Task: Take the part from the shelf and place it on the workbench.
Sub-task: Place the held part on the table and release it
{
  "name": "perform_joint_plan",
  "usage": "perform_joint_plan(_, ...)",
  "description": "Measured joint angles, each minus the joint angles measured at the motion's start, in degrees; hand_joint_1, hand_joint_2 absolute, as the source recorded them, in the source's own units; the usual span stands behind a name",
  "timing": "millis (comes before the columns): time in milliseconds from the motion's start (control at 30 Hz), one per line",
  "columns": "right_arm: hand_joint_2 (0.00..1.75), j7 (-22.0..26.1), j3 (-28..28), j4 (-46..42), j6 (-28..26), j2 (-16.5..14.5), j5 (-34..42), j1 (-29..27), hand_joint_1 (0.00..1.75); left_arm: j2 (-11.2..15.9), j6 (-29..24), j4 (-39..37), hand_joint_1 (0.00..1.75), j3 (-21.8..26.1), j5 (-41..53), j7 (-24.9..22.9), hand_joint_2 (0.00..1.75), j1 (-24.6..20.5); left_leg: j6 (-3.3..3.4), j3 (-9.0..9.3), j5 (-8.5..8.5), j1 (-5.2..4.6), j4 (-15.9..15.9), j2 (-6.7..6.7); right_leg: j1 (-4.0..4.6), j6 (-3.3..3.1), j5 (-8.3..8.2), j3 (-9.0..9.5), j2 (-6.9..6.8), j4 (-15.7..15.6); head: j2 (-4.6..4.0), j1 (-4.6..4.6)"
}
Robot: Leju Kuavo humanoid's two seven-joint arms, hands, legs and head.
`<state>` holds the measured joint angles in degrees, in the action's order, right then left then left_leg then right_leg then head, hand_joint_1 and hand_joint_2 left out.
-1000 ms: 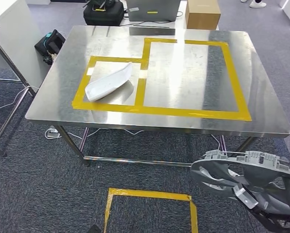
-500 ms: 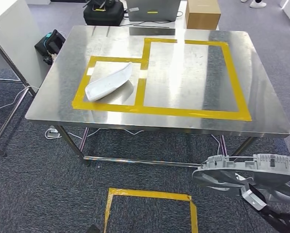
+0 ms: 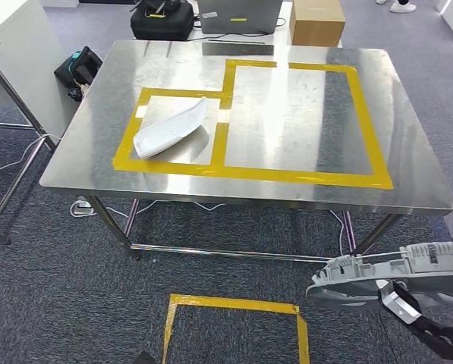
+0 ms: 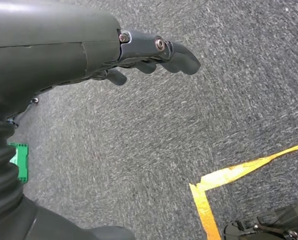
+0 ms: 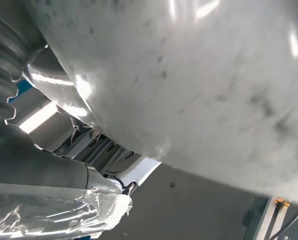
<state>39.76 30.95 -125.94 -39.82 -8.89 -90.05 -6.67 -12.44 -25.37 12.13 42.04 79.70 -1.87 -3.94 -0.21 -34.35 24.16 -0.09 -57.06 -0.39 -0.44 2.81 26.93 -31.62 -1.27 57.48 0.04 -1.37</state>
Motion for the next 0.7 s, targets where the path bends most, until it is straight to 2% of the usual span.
perform_joint_plan(700, 1.75, 0.0, -0.1, 0.6, 0.0, 0.7, 0.0, -0.9, 1.75, -0.2, -0.7, 0.0, 0.0, 1.0, -1.1, -0.1, 1.75, 0.0, 0.01, -0.01, 0.0, 0.0, 0.0, 0.0, 0.0, 0.04, -0.02, 0.0, 0.0, 0.0, 0.0, -0.01)
